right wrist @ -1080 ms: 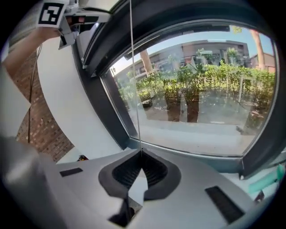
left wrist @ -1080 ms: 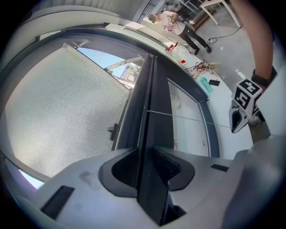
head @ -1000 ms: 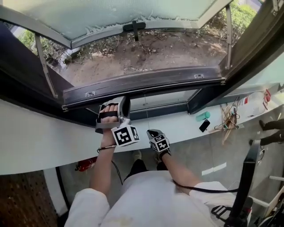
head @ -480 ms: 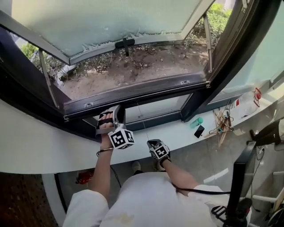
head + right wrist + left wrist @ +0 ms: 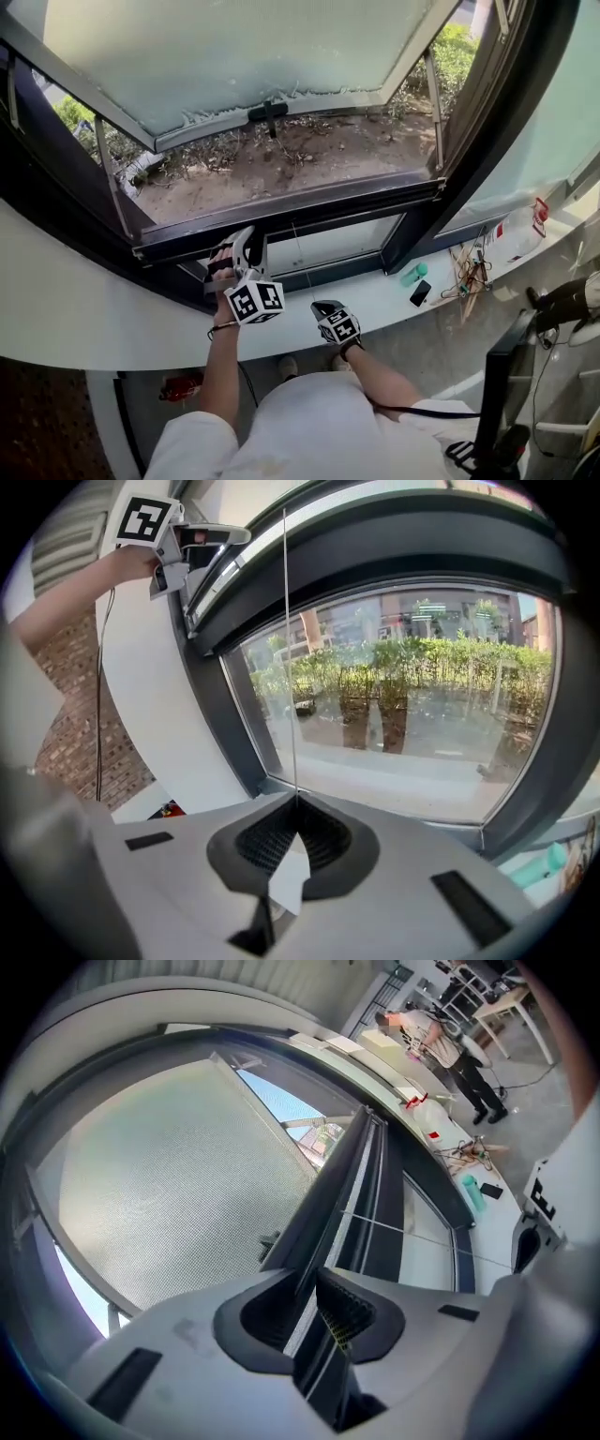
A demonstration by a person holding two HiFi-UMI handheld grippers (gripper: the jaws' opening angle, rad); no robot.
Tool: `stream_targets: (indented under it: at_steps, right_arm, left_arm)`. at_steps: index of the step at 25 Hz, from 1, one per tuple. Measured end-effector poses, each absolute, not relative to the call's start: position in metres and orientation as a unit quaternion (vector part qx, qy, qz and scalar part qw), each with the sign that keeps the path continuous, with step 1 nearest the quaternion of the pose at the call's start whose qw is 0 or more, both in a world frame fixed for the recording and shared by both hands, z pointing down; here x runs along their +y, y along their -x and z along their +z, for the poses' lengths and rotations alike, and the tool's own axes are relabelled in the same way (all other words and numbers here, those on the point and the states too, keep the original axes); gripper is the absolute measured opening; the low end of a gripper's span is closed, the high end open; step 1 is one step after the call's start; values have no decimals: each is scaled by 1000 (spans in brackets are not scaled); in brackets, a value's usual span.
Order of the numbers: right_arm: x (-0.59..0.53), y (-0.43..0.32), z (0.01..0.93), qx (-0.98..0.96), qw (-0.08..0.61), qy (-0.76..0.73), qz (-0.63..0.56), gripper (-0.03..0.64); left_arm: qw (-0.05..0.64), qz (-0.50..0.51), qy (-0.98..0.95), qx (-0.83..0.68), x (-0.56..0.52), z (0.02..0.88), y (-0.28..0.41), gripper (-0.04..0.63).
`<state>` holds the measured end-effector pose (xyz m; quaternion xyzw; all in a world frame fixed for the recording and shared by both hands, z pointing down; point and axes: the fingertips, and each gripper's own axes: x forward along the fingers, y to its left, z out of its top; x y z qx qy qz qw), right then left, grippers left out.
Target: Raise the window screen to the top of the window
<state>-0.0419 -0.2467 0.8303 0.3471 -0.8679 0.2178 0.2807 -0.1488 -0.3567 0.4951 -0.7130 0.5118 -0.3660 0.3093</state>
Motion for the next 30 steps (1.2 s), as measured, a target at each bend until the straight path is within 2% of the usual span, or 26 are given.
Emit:
stream_targets:
  at_steps: [4, 10, 15, 18, 22, 30]
  right_arm:
    - [-259, 52, 812, -878, 268, -347, 193, 2]
    - [-263, 48, 809, -876, 265, -355, 189, 2]
    - [-264, 50, 805, -878, 254, -357, 194, 2]
    - [-265, 59, 797, -884, 242, -354, 185, 2]
    - [-276, 67, 775, -892, 214, -362, 164, 2]
    - [-290, 72, 749, -898, 186, -377, 131, 2]
  left_arm:
    - [313, -344, 710, 529, -356, 469, 149, 71]
    - [338, -369, 685, 529, -344, 461, 149, 71]
    - [298, -307, 711, 558, -330, 451, 153, 71]
    - [261, -260, 727, 580, -324, 448, 159, 31]
    - [244, -235, 722, 603, -317, 450, 168, 5]
    - [150, -150, 743, 635, -310, 456, 181, 2]
